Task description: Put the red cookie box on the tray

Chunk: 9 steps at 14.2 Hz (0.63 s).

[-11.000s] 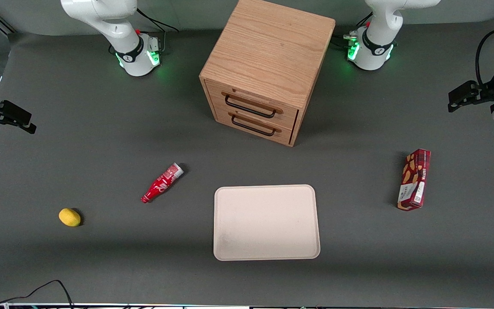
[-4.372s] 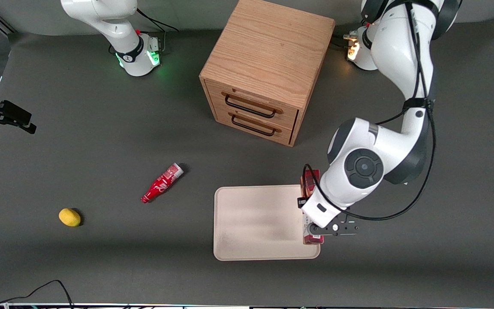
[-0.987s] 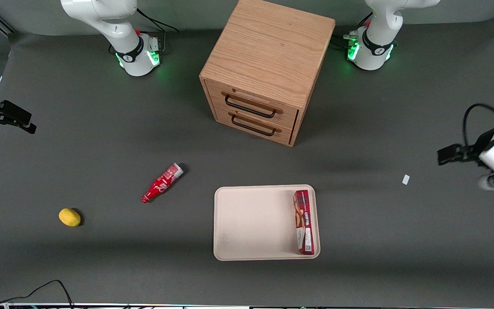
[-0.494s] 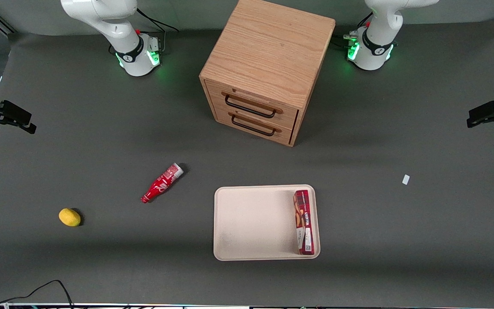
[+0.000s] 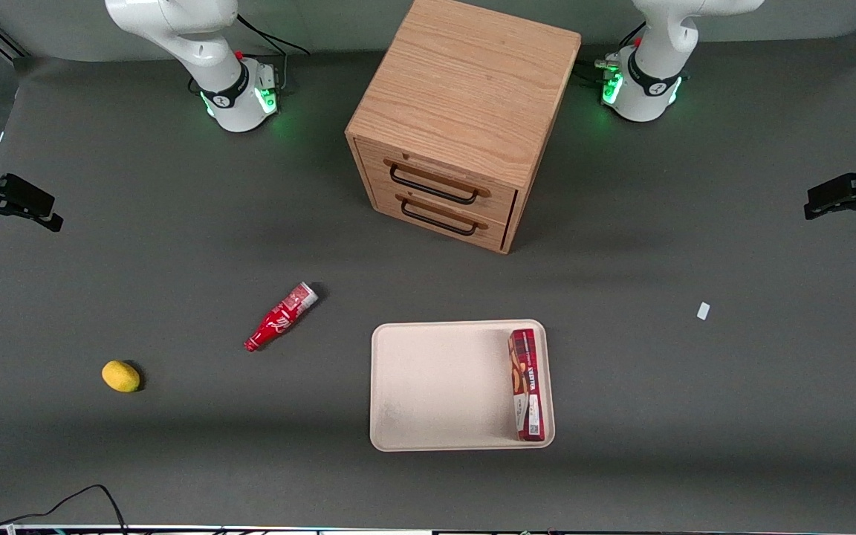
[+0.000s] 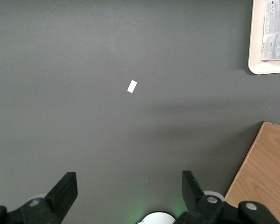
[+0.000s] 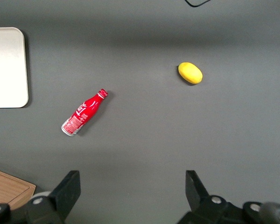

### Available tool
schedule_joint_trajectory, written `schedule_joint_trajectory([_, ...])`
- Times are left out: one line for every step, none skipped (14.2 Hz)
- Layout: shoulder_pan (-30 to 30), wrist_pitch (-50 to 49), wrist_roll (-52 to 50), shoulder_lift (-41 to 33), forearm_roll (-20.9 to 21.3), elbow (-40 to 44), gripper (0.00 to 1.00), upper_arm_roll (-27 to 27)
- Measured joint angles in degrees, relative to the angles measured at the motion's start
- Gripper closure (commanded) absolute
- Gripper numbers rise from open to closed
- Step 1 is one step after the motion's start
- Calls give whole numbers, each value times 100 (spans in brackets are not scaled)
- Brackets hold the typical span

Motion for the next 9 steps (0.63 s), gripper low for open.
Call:
schedule_joint_trajectory([0, 0, 1, 6, -58, 0, 0, 13])
schedule_joint_trajectory([0, 0, 18, 17, -143, -1, 0, 25])
schedule_joint_trajectory([0, 0, 48, 31, -227, -4, 0, 37])
schedule_joint_trajectory([0, 0, 77, 48, -263, -4, 0, 44])
schedule_joint_trajectory([0, 0, 96, 62, -278, -5, 0, 46])
schedule_joint_trajectory([0, 0, 110, 71, -287, -5, 0, 47])
schedule_joint_trajectory([0, 0, 120, 76, -290, -5, 0, 48])
schedule_joint_trajectory([0, 0, 128, 77, -291, -5, 0, 49])
schedule_joint_trajectory([0, 0, 132, 77, -291, -5, 0, 50])
